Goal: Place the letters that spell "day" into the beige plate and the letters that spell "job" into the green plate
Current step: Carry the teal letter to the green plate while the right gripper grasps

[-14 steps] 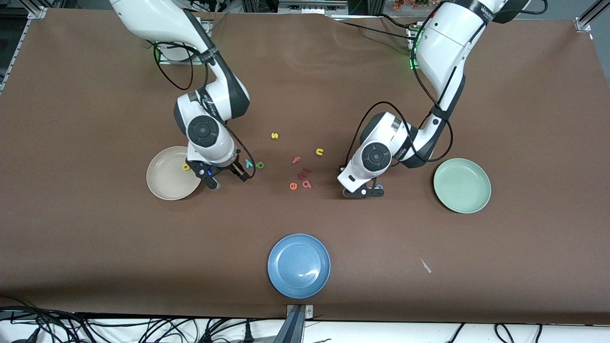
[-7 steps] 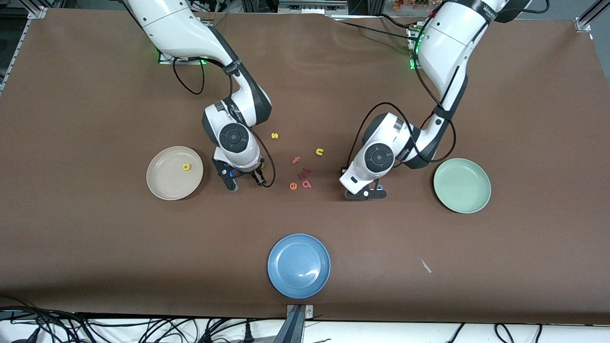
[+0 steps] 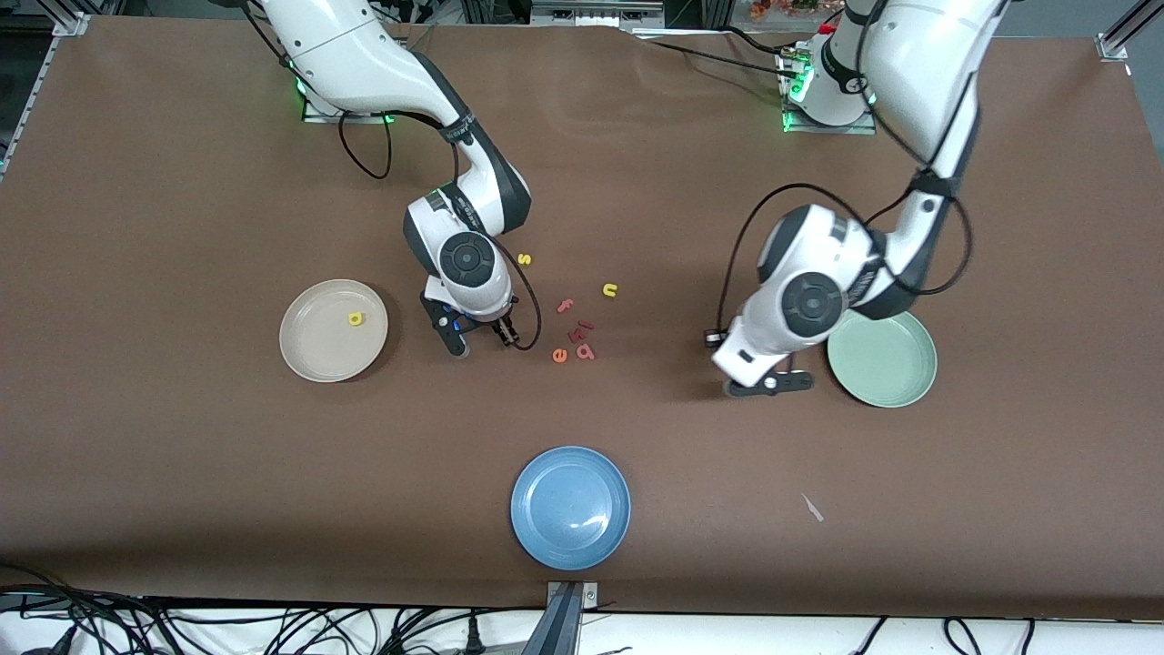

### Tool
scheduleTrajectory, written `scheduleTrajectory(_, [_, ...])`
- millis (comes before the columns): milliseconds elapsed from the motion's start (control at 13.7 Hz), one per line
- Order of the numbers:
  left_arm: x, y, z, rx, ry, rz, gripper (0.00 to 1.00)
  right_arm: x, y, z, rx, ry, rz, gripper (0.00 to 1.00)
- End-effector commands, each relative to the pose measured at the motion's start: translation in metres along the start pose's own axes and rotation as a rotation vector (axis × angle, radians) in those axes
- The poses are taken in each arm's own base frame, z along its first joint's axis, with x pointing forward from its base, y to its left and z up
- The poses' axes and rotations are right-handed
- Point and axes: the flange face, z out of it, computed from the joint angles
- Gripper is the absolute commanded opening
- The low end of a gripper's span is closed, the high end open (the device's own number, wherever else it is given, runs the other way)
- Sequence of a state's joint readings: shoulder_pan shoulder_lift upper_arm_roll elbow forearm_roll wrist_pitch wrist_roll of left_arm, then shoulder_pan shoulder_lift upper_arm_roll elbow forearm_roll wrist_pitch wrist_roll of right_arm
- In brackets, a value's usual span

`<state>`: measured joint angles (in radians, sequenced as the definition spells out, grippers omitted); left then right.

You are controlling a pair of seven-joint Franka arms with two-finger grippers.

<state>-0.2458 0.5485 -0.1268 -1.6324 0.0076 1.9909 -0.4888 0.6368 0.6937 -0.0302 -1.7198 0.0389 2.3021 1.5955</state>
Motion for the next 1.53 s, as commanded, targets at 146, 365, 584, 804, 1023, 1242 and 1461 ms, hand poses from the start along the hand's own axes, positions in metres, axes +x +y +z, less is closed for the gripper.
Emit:
scheduleTrajectory(146, [0.035,-0.123,0.004,0.121,-0.028,-0.005,0.0,-0.004,0.004,0.005,-0.01,-0.008,0.016,0.58])
scheduleTrajectory(365, [0.055,-0.193,0.03,0.1,-0.084,-0.025,0.0,-0.002,0.003,0.003,-0.007,-0.023,0.02,0.38])
scheduleTrajectory(584, [0.068,-0.235,0.073,0.104,-0.116,-0.058,0.0,-0.002,0.001,-0.002,-0.004,-0.02,0.0,0.17])
scheduleTrajectory(804, [0.07,-0.245,0.089,0.104,-0.132,-0.069,0.08,0.001,-0.002,-0.014,-0.011,-0.024,-0.055,0.14])
scheduleTrajectory(1023, [0.07,-0.236,0.074,0.095,-0.11,-0.063,1.0,0.017,-0.002,-0.044,-0.046,-0.036,-0.163,0.0])
scheduleTrajectory(1242, [0.063,-0.184,0.026,0.053,-0.046,-0.079,1.0,0.056,0.002,-0.07,-0.033,-0.051,-0.219,0.0])
scheduleTrajectory(1461, [0.048,-0.091,0.001,-0.026,-0.011,-0.2,1.0,0.098,0.019,-0.071,-0.128,-0.081,-0.356,0.0])
